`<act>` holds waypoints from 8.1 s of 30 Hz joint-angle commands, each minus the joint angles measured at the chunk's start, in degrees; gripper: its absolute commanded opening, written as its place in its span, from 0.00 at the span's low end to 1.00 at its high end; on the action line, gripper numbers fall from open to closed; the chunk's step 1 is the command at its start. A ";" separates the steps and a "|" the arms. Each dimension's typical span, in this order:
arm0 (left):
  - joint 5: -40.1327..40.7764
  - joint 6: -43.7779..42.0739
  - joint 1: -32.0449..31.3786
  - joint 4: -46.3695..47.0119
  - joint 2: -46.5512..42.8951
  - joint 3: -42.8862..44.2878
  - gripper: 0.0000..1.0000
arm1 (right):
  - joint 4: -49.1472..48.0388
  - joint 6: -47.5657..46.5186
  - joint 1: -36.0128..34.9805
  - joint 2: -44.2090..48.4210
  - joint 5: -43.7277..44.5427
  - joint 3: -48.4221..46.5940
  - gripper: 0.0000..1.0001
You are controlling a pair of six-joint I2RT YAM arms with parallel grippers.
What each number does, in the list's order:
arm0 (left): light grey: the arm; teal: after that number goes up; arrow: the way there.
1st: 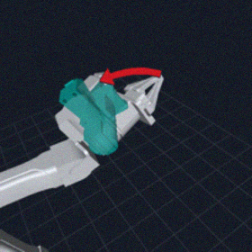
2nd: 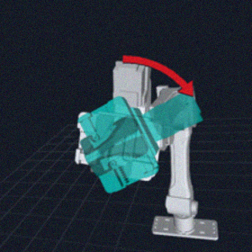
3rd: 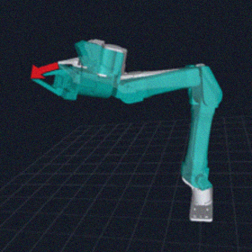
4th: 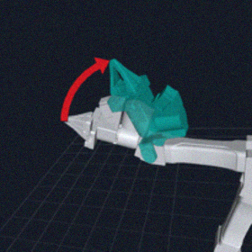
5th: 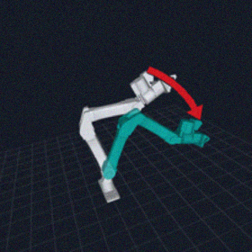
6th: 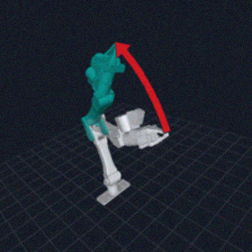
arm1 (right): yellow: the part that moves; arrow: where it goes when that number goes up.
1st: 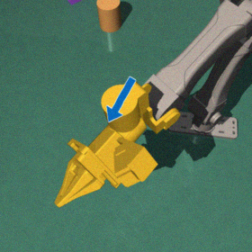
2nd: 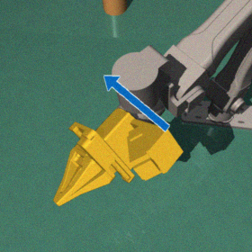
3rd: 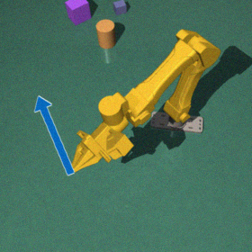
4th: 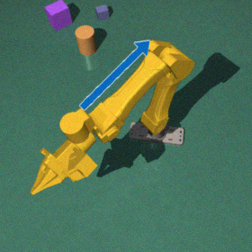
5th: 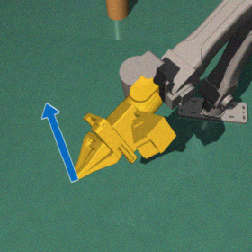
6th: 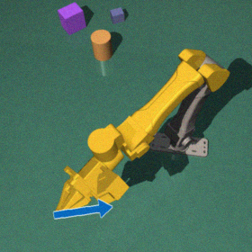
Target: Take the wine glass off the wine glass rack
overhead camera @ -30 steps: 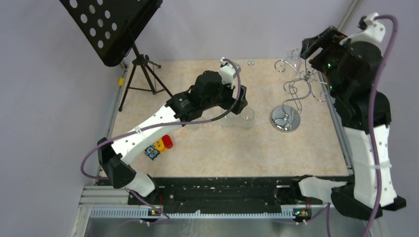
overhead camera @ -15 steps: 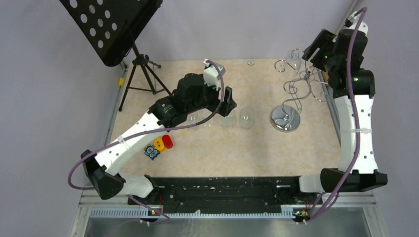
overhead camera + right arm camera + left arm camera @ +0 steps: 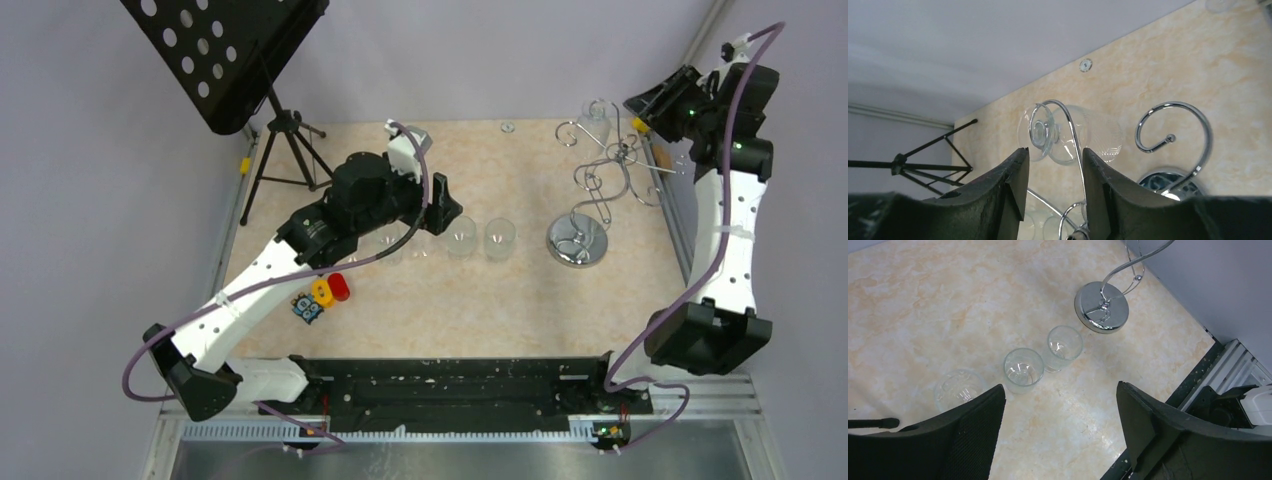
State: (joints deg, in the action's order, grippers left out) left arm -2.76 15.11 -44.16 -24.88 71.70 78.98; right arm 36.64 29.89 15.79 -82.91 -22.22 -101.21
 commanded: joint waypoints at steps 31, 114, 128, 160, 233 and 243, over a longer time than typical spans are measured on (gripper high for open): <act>-6.37 0.35 1.26 3.22 -3.06 -1.57 0.82 | -18.40 13.36 0.27 -3.39 -14.30 10.54 0.31; -2.48 2.38 2.28 6.59 -7.19 -5.59 0.99 | -30.50 36.96 -0.50 6.84 -8.61 16.97 0.00; -2.38 2.82 2.35 6.70 -7.22 -5.75 0.99 | -28.49 37.07 -0.52 7.99 -10.65 15.26 0.00; -1.76 2.46 2.85 5.68 -6.80 -4.84 0.99 | -19.76 19.71 0.02 1.78 -23.34 8.73 0.00; -9.42 6.76 3.46 7.66 -0.10 -1.01 0.99 | -3.97 -11.57 -3.93 -13.24 -41.96 -4.80 0.00; -9.52 7.03 3.47 7.75 -0.18 -1.13 0.99 | -8.01 -8.61 -4.10 -13.24 -45.85 -4.65 0.00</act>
State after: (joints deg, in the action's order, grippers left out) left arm -11.25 21.39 -40.95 -20.10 71.90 75.75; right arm 33.80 20.03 12.73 -96.62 -63.09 -103.31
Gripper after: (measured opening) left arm 0.986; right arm 0.031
